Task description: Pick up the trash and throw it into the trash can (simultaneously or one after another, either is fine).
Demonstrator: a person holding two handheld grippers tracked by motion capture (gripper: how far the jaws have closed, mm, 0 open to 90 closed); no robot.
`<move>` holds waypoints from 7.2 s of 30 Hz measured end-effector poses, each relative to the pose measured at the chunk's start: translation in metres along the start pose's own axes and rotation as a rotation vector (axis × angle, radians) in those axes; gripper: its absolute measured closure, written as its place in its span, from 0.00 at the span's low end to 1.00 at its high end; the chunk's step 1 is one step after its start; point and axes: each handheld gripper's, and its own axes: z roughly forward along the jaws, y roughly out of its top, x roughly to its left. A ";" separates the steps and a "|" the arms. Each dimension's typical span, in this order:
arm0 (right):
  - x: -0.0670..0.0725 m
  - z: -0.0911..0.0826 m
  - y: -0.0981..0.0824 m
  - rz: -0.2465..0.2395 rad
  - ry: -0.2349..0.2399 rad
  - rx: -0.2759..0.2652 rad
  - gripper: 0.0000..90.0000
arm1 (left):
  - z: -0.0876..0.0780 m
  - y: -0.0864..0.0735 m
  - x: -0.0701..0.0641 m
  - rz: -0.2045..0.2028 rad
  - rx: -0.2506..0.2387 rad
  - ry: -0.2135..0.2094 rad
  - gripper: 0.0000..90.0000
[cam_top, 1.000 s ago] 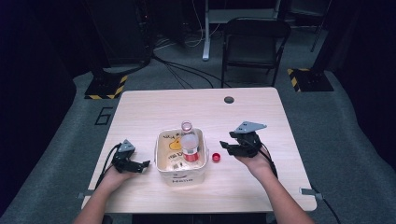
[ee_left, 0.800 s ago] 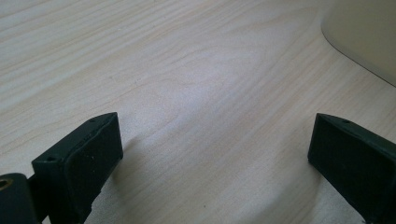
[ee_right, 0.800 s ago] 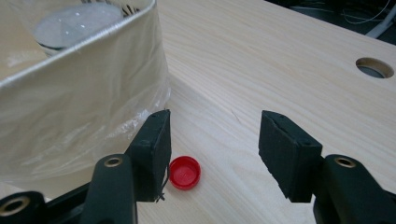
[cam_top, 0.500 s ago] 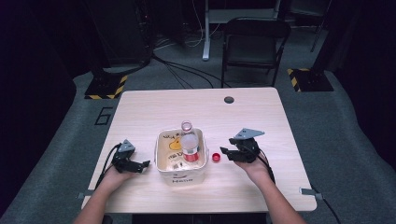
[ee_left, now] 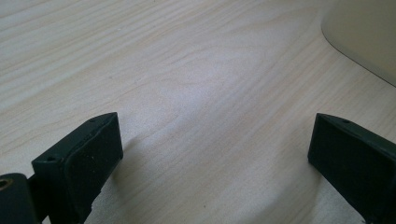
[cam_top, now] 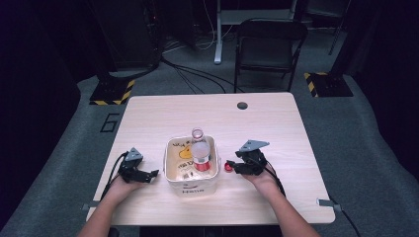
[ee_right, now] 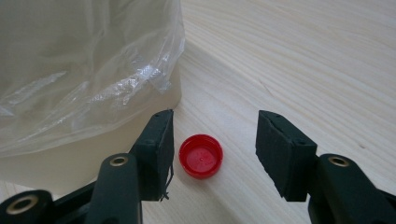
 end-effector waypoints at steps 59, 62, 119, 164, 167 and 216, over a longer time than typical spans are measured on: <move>0.002 0.031 -0.015 0.023 0.004 0.079 0.64 | 0.000 0.000 0.000 -0.006 -0.004 0.001 0.03; 0.002 0.027 -0.013 0.025 0.005 0.071 0.64 | 0.000 0.000 0.000 -0.006 -0.004 0.001 0.03; 0.002 -0.061 0.047 -0.005 0.025 -0.013 0.64 | 0.000 0.000 0.000 -0.006 -0.004 0.001 0.03; 0.076 -0.061 0.088 -0.177 0.268 -0.070 0.64 | 0.000 0.000 0.000 -0.005 -0.004 0.001 0.03; 0.081 -0.058 0.091 -0.192 0.283 -0.073 0.64 | 0.000 0.000 0.000 -0.006 -0.004 0.001 0.03; 0.133 0.013 0.127 -0.338 0.308 0.034 0.62 | 0.000 0.000 0.000 -0.003 -0.004 0.000 0.03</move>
